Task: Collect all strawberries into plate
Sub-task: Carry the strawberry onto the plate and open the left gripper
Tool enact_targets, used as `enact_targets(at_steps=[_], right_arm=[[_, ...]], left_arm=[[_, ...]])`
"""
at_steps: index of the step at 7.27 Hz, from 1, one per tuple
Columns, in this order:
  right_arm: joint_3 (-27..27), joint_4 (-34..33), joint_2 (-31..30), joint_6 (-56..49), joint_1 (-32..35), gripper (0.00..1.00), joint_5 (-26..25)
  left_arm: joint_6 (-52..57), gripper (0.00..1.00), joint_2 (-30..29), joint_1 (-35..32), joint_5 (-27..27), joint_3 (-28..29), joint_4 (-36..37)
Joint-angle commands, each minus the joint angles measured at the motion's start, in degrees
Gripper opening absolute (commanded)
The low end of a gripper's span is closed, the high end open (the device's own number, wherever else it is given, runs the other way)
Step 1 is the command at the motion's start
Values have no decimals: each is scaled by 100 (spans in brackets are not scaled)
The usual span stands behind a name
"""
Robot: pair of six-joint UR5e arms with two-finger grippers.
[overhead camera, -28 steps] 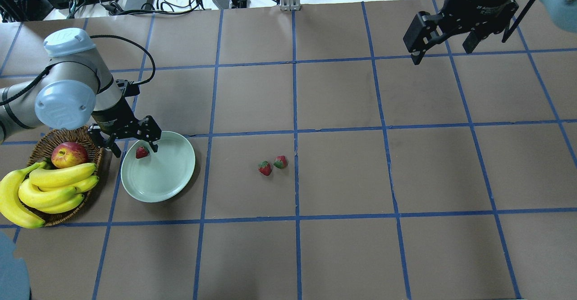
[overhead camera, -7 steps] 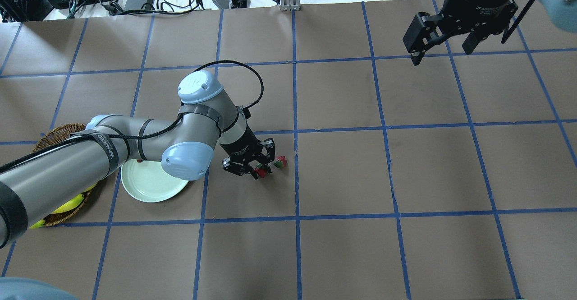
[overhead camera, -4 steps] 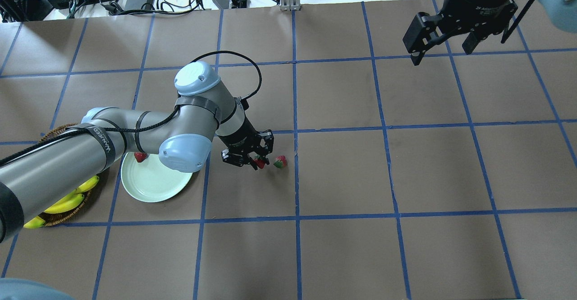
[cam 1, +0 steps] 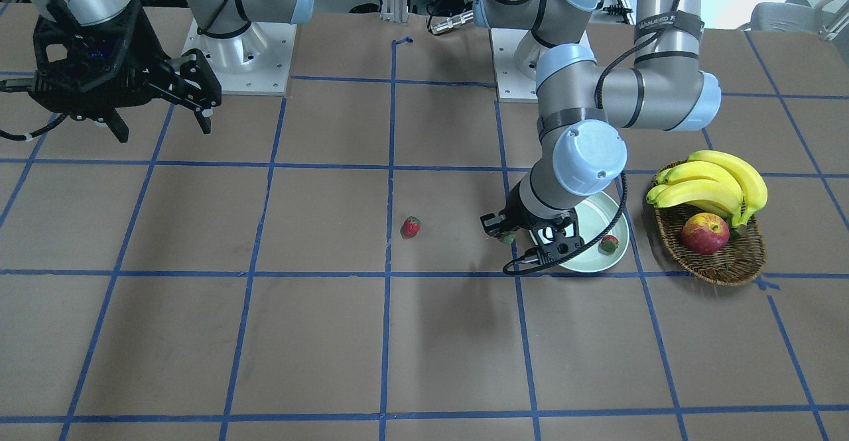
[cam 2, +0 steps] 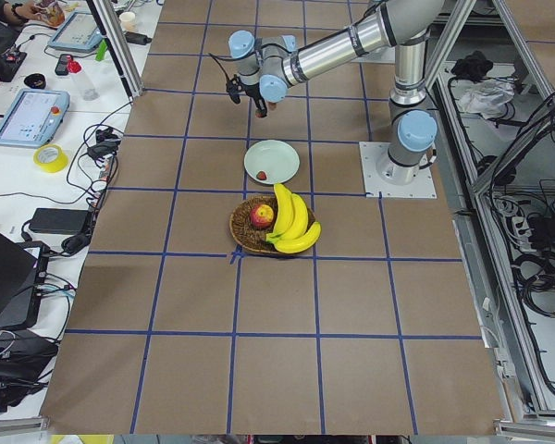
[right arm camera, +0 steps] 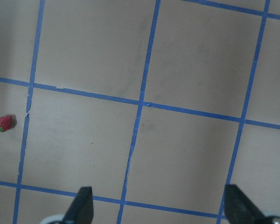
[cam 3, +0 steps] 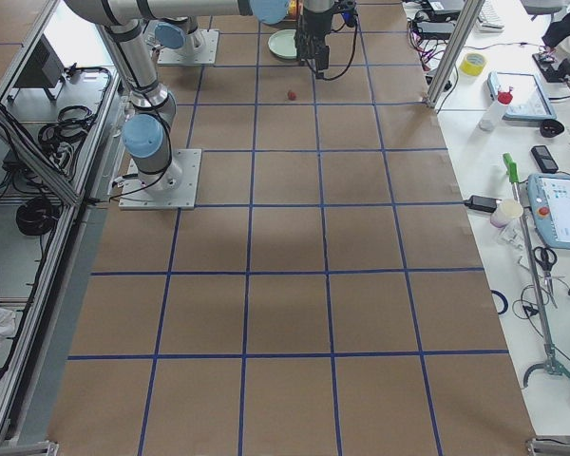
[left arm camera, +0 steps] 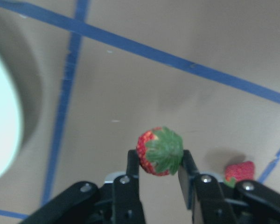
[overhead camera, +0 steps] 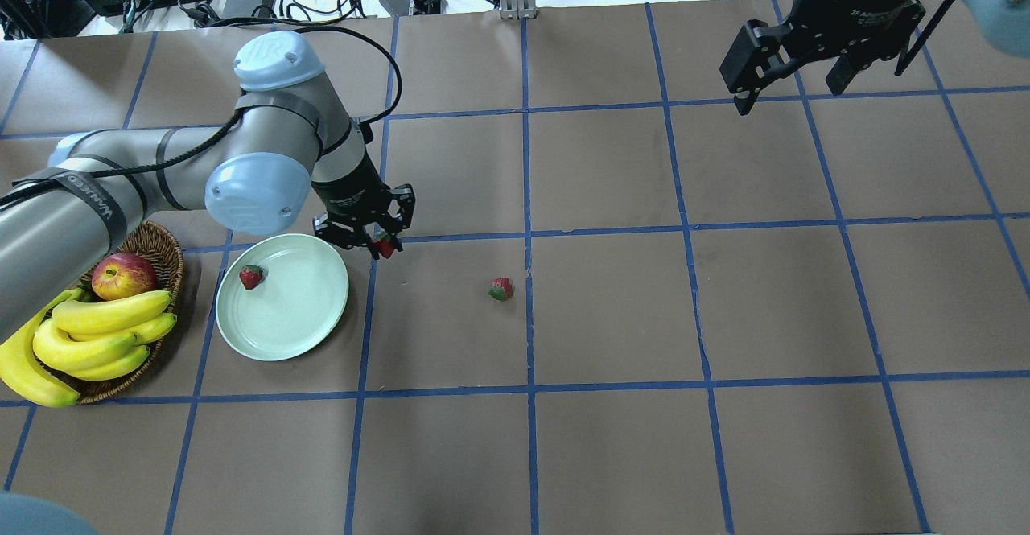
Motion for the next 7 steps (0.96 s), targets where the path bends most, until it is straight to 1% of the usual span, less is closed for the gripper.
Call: enact_targets(at_steps=[1, 2, 4, 5, 6, 7], right_arm=[[0, -18, 1, -1, -1, 100, 2], [0, -1, -7, -1, -1, 100, 2], [0, -1, -7, -1, 7, 100, 2], [0, 8, -7, -1, -10, 100, -7], [0, -1, -7, -1, -1, 100, -7], [0, 8, -7, -1, -1, 100, -7]], left_arm=[[988, 0, 82, 658, 392, 20, -285], [1488, 0, 64, 957, 410, -93, -294], [2122, 0, 38, 1485, 524, -331, -277], [2195, 11, 21, 1583, 524, -367, -277], [2153, 60, 20, 1601, 507, -428, -277], [2135, 100, 46, 1602, 498, -437, -242]])
